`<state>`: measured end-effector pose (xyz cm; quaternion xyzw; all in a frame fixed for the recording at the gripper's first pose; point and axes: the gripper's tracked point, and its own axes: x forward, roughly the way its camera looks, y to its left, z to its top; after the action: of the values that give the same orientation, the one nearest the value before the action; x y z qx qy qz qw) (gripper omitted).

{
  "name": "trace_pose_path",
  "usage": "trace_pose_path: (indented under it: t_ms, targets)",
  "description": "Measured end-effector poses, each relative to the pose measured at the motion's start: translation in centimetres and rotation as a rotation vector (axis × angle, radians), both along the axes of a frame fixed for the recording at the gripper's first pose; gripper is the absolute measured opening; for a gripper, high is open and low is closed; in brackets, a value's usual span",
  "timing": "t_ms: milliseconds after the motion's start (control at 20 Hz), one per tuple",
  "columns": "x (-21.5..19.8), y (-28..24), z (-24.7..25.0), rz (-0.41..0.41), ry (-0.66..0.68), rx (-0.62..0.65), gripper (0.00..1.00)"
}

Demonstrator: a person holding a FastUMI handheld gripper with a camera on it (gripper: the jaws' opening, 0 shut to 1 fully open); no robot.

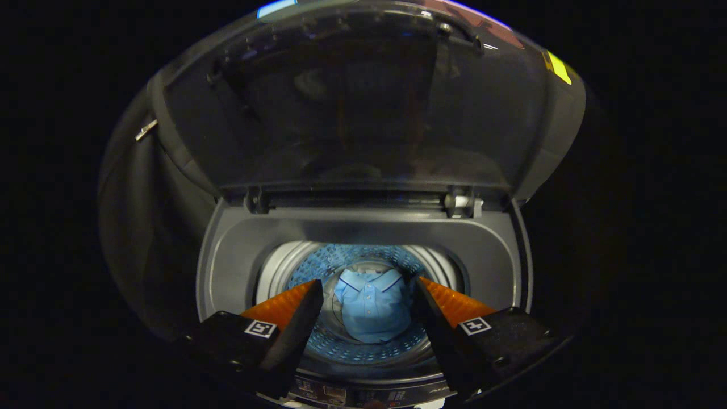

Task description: Put the clothes into the washing machine and then close the washing machine lid.

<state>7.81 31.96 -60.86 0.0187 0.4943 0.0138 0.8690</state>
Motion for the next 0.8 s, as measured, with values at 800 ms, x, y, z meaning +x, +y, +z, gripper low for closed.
trace_pose_path:
  t_ms: [800]
  targets:
    - [10.2, 1.9, 21.6, 0.028, -0.357, 0.044, 1.0]
